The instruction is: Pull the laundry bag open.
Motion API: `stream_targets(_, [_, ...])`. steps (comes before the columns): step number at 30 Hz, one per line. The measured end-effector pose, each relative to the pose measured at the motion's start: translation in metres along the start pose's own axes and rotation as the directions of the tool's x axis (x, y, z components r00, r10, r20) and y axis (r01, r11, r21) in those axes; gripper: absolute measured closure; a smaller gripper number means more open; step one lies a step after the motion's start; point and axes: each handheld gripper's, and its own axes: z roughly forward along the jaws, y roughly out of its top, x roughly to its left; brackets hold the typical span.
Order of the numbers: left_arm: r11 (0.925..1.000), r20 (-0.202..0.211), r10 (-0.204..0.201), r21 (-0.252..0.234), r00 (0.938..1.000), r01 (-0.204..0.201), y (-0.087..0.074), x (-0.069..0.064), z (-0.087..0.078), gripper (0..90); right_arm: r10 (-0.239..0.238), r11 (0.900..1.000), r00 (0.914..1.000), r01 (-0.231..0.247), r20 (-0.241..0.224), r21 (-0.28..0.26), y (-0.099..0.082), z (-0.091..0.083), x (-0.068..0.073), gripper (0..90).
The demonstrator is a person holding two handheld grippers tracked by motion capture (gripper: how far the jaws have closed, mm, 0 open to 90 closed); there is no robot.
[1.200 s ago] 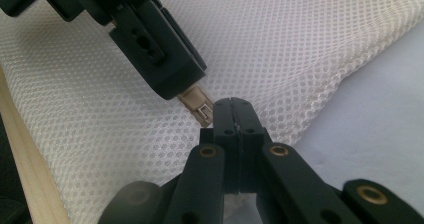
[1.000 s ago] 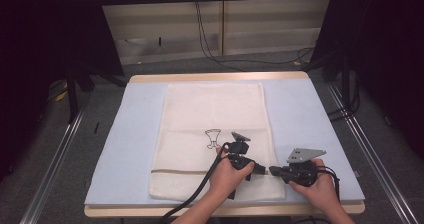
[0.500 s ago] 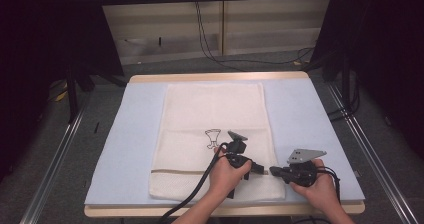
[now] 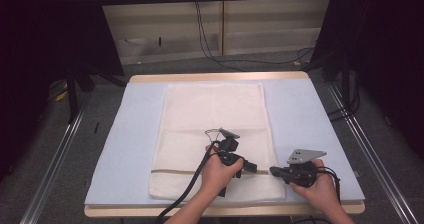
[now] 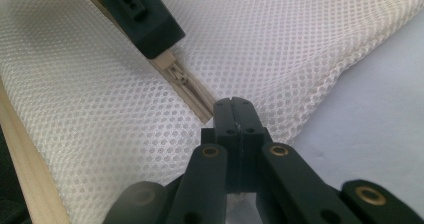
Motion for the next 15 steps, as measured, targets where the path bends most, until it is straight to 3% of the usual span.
stream_targets(1, [0.9999, 0.006, -0.014, -0.009, 0.9999, 0.015, 0.000, 0.001, -0.001, 88.0, -0.002, 1.0000, 1.0000, 0.002, 0.000, 0.000, 0.000, 0.000, 0.000, 90.0])
stream_targets(11, [1.0000, -0.012, -0.009, 0.003, 0.9999, 0.009, 0.000, 0.008, -0.018, 88.0, -0.001, 1.0000, 1.0000, 0.001, -0.002, -0.005, -0.001, 0.000, 0.000, 90.0])
stream_targets(14, [0.9996, 0.015, -0.027, 0.010, 0.9995, 0.026, -0.001, 0.010, -0.022, 88.0, -0.005, 1.0000, 1.0000, 0.005, -0.002, -0.005, 0.000, 0.000, 0.000, 90.0])
stream_targets(15, [0.9997, 0.002, -0.021, 0.012, 0.9998, 0.021, -0.001, 0.011, -0.023, 88.0, -0.005, 1.0000, 1.0000, 0.005, -0.002, -0.005, 0.000, 0.000, 0.000, 90.0])
